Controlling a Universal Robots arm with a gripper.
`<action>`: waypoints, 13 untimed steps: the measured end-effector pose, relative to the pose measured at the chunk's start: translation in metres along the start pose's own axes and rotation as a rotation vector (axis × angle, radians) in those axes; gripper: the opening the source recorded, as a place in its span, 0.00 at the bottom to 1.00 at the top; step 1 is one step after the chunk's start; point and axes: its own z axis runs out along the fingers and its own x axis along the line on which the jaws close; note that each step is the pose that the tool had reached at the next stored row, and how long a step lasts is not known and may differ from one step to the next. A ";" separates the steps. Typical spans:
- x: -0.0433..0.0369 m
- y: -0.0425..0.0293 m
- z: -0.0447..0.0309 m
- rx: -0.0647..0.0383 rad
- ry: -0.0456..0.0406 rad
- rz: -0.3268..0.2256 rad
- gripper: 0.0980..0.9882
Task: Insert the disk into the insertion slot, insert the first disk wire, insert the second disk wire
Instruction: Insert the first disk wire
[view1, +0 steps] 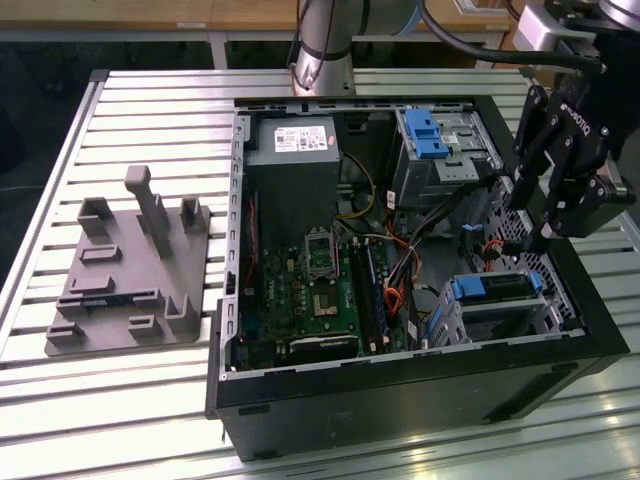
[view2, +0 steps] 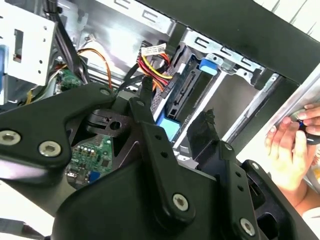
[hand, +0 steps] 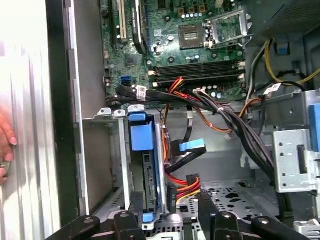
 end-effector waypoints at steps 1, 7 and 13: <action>-0.0002 -0.0001 0.0006 0.001 0.0069 0.001 0.52; -0.0022 -0.0002 0.0068 0.002 0.0286 0.015 0.50; -0.0063 -0.0011 0.0148 0.002 0.0376 0.020 0.28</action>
